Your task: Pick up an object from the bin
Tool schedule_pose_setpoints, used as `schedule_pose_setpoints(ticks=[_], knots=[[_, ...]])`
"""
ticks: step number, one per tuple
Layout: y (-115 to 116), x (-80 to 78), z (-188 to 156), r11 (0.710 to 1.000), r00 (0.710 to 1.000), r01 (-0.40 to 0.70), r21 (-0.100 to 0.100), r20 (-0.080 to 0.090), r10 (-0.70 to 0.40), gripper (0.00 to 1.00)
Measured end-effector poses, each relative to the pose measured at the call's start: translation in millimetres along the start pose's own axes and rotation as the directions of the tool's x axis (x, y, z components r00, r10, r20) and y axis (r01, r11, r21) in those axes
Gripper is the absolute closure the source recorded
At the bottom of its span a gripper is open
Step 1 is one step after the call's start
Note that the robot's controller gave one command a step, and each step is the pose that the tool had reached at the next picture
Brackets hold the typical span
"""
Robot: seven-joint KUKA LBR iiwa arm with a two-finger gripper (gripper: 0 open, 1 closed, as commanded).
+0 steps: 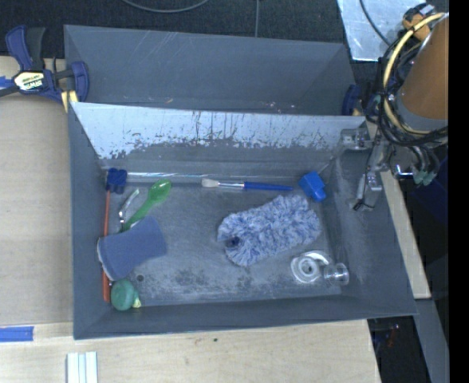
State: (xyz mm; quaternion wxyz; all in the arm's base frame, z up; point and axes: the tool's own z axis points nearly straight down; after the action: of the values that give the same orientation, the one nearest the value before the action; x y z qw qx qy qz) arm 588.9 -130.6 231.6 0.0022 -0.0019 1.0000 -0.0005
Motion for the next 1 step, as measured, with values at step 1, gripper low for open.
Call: schedule_pose_setpoints(ticks=[1], knots=[[0.0,0.0,0.0,1.000,1.000,0.000,0.000,0.000,0.000,0.00]])
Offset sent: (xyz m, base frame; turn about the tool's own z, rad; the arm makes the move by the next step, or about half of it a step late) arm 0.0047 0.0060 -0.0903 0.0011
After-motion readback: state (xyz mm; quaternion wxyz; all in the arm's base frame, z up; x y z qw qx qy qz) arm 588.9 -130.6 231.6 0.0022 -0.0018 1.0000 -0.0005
